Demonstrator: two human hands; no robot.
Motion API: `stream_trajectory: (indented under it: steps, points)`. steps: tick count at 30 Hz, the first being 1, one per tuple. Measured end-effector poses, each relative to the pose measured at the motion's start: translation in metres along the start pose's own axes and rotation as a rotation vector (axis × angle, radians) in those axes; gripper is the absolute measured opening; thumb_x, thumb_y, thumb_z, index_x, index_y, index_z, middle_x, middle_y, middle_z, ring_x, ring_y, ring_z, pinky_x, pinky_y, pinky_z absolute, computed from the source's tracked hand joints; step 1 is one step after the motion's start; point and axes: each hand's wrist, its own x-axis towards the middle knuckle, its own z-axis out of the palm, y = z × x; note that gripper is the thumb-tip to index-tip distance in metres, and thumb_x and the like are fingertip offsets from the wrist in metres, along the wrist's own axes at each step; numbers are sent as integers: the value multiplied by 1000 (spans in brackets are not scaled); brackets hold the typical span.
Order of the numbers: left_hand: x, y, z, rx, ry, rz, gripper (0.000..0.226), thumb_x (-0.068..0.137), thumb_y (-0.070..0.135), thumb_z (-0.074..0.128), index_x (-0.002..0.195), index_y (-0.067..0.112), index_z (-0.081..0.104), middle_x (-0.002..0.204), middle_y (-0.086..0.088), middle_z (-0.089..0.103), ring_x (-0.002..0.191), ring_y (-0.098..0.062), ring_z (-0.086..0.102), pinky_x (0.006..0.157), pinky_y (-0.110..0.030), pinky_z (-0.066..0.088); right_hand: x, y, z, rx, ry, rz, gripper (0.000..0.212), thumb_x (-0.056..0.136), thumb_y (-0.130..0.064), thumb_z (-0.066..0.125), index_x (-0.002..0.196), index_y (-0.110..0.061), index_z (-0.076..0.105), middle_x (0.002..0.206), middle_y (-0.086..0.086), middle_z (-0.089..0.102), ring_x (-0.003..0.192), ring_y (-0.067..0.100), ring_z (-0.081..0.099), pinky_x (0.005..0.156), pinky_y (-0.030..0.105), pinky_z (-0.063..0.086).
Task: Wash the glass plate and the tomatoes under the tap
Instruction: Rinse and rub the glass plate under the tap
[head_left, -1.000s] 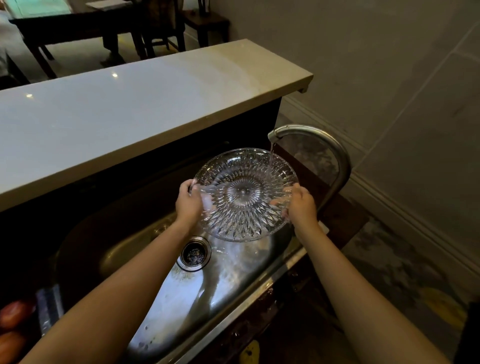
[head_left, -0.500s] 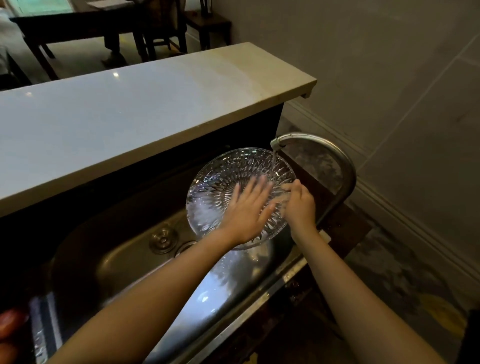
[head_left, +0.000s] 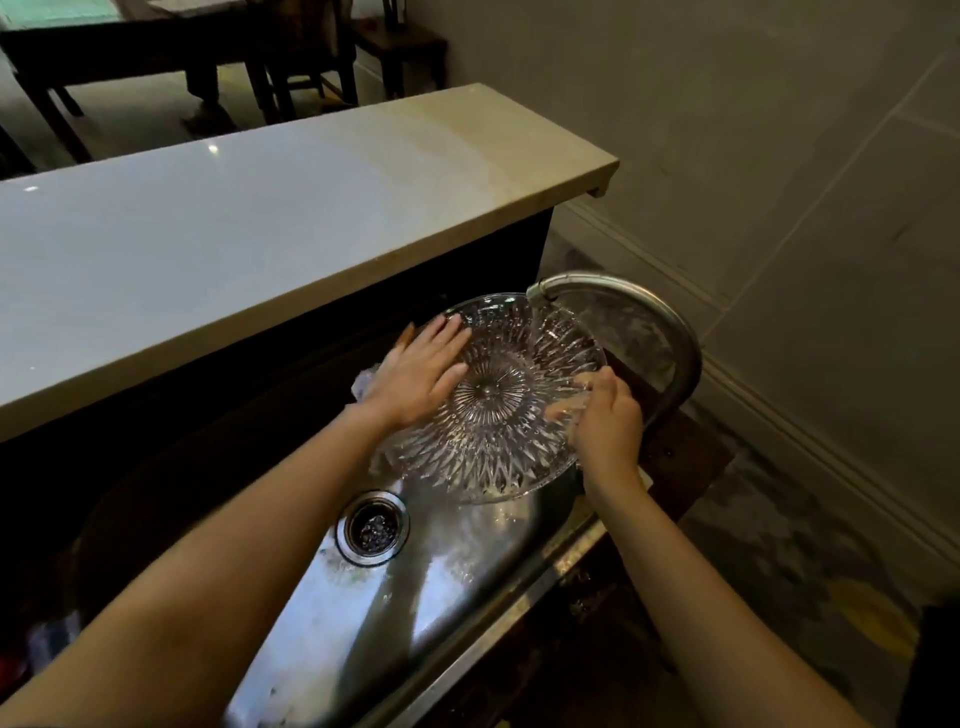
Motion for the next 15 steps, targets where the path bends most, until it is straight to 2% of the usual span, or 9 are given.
stream_trajectory:
  steps: [3, 6, 9, 12, 15]
  points:
    - [-27, -2, 3, 41, 16, -75, 58, 96, 50, 15, 147, 25, 4, 157, 5, -2, 141, -6, -11, 116, -36, -10, -3, 5, 6, -34, -10, -34, 35, 101, -32, 25, 83, -24, 54, 61, 6, 66, 33, -1, 48, 45, 21, 37]
    - [-61, 19, 13, -44, -46, -132, 63, 93, 56, 18, 145, 27, -6, 154, 5, -11, 143, -10, -10, 117, -35, -7, -1, 8, 12, -56, 48, -57, 37, 101, -33, 26, 95, -14, 57, 70, 9, 67, 44, 4, 51, 48, 21, 40]
    - [-87, 52, 23, -198, -129, -106, 63, 93, 55, 24, 141, 36, -12, 152, 7, -21, 142, -11, -19, 117, -36, -8, 4, 7, 13, 12, 67, -64, 33, 100, -34, 28, 88, -21, 56, 60, -1, 64, 39, -2, 51, 42, 12, 40]
    - [-87, 79, 24, -244, -75, -17, 54, 97, 45, 24, 141, 39, -7, 151, 12, -17, 141, -9, -22, 116, -34, -12, 6, 4, 14, 106, 58, -43, 32, 99, -37, 30, 85, -26, 56, 58, 1, 67, 36, -1, 49, 38, 11, 37]
    - [-79, 93, 18, -284, 38, -78, 51, 98, 41, 25, 146, 33, 10, 150, 16, -12, 141, -7, -19, 114, -32, -14, 11, 2, 16, 190, 37, 7, 36, 99, -40, 29, 95, -22, 60, 54, -6, 69, 35, 6, 38, 35, 17, 29]
